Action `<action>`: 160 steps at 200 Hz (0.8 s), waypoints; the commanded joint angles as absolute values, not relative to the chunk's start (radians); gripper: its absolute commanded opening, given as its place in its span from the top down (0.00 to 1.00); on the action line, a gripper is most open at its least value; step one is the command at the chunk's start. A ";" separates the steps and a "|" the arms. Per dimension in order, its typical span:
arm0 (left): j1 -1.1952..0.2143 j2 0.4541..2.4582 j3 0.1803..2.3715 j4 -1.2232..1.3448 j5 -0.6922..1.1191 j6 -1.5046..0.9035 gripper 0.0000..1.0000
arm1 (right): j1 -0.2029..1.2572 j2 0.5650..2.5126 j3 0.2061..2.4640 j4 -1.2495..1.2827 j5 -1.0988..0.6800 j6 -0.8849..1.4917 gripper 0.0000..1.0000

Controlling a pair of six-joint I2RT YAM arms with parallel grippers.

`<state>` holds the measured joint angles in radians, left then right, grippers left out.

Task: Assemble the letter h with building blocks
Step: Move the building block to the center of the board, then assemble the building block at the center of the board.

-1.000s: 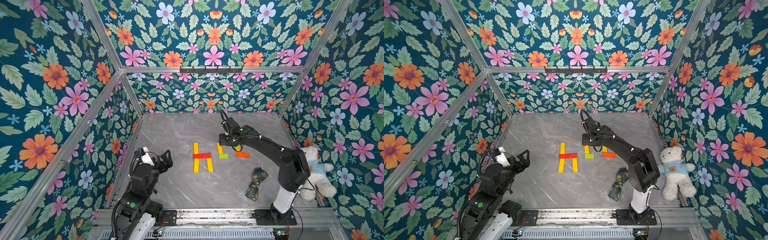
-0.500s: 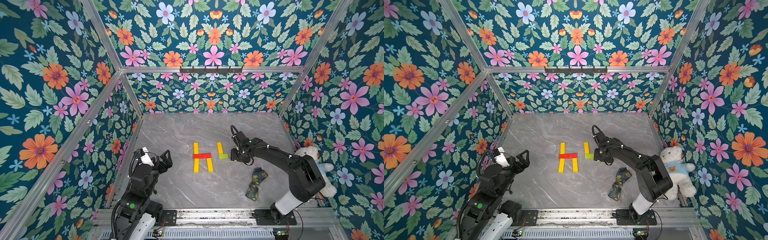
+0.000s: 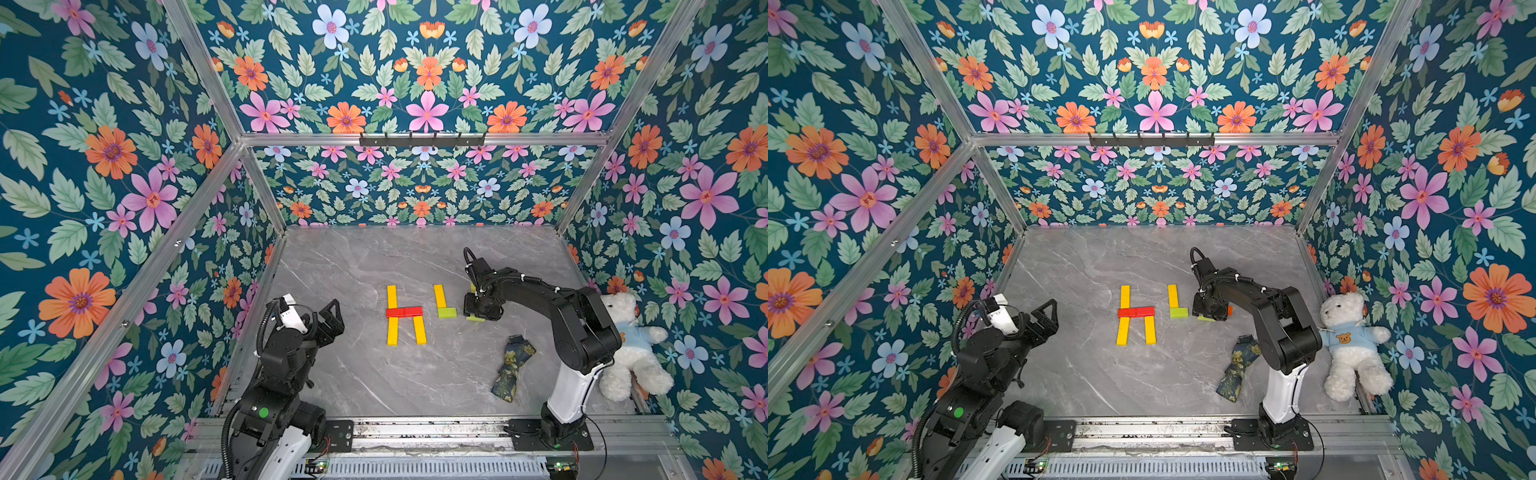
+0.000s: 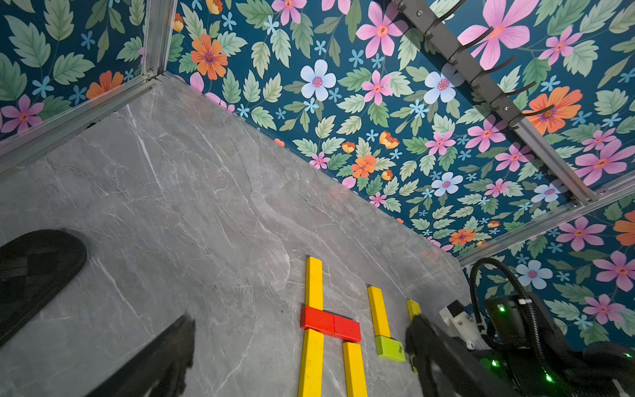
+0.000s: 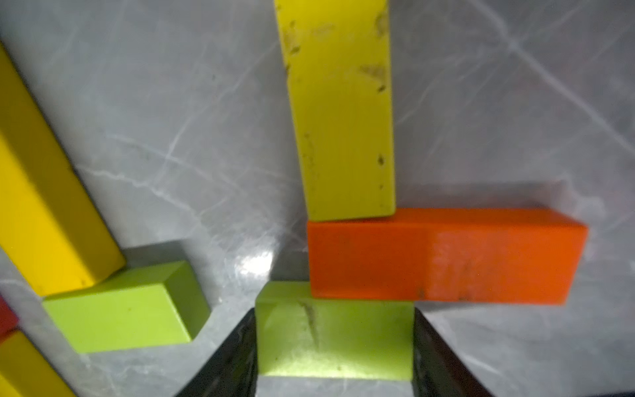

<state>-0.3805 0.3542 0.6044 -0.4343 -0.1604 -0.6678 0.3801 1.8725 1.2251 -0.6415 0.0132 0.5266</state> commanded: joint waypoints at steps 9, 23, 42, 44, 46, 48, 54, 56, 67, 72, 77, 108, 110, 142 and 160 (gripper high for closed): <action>-0.380 0.362 0.611 -0.416 -0.167 -0.663 0.00 | 0.349 1.922 1.288 -0.682 0.080 0.487 0.44; -0.379 0.366 0.612 -0.416 -0.166 -0.663 0.00 | 0.326 1.938 1.316 -0.683 0.085 0.479 0.43; -0.379 0.369 0.612 -0.414 -0.166 -0.661 0.00 | 0.308 1.954 1.349 -0.686 0.099 0.463 0.44; -0.380 0.369 0.611 -0.414 -0.167 -0.661 0.00 | 0.307 1.955 1.353 -0.685 0.100 0.460 0.44; -0.380 0.370 0.612 -0.414 -0.166 -0.661 0.00 | 0.306 1.956 1.356 -0.685 0.102 0.458 0.44; -0.380 0.370 0.612 -0.413 -0.166 -0.661 0.00 | 0.307 1.957 1.358 -0.685 0.104 0.456 0.44; -0.379 0.370 0.611 -0.413 -0.167 -0.661 0.00 | 0.306 1.957 1.364 -0.682 0.104 0.448 0.44; -0.380 0.370 0.611 -0.413 -0.166 -0.661 0.00 | 0.306 1.956 1.364 -0.680 0.103 0.447 0.44; -0.379 0.370 0.612 -0.413 -0.166 -0.661 0.00 | 0.310 1.949 1.361 -0.671 0.087 0.442 0.44; -0.380 0.370 0.612 -0.413 -0.166 -0.661 0.00 | 0.318 1.941 1.356 -0.664 0.078 0.442 0.44; -0.380 0.369 0.612 -0.414 -0.166 -0.661 0.01 | 0.326 1.932 1.346 -0.655 0.071 0.442 0.44; -0.380 0.364 0.610 -0.414 -0.169 -0.661 0.00 | 0.411 1.890 1.296 -0.621 0.110 0.420 0.43; -0.380 0.364 0.610 -0.414 -0.169 -0.661 0.01 | 0.412 1.891 1.294 -0.620 0.109 0.421 0.43; -0.378 0.367 0.612 -0.416 -0.168 -0.661 0.00 | 0.424 1.893 1.253 -0.592 0.069 0.420 0.44; -0.380 0.365 0.612 -0.417 -0.170 -0.661 0.00 | 0.440 1.890 1.240 -0.580 0.065 0.420 0.43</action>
